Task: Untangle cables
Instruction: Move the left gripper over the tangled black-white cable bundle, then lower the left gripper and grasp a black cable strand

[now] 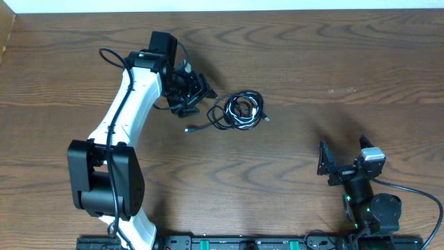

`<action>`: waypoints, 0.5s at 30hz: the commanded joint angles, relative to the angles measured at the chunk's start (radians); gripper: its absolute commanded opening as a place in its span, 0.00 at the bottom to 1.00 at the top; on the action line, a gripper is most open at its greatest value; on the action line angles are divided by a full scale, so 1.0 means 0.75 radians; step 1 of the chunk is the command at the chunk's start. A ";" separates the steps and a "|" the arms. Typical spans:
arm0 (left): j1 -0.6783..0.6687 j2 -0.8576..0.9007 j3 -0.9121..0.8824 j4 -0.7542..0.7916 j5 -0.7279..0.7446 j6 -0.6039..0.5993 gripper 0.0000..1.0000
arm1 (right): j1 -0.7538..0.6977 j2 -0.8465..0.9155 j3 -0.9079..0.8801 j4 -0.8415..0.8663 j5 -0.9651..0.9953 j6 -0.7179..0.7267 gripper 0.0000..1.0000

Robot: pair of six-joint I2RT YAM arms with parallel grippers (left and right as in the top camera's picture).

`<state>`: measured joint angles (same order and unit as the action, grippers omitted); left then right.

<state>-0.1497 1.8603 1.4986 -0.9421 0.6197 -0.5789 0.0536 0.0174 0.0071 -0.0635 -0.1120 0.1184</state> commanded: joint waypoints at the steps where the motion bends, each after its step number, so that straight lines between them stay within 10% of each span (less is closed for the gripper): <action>1: 0.004 0.011 0.014 -0.014 0.018 -0.174 0.74 | -0.009 -0.004 -0.002 -0.006 0.006 0.021 0.99; 15: -0.057 0.012 0.014 0.010 0.017 -0.524 0.74 | -0.009 0.030 -0.002 -0.006 0.006 0.021 0.99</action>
<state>-0.1642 1.8603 1.4986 -0.9405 0.6300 -0.9009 0.0536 0.0292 0.0071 -0.0631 -0.1120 0.1230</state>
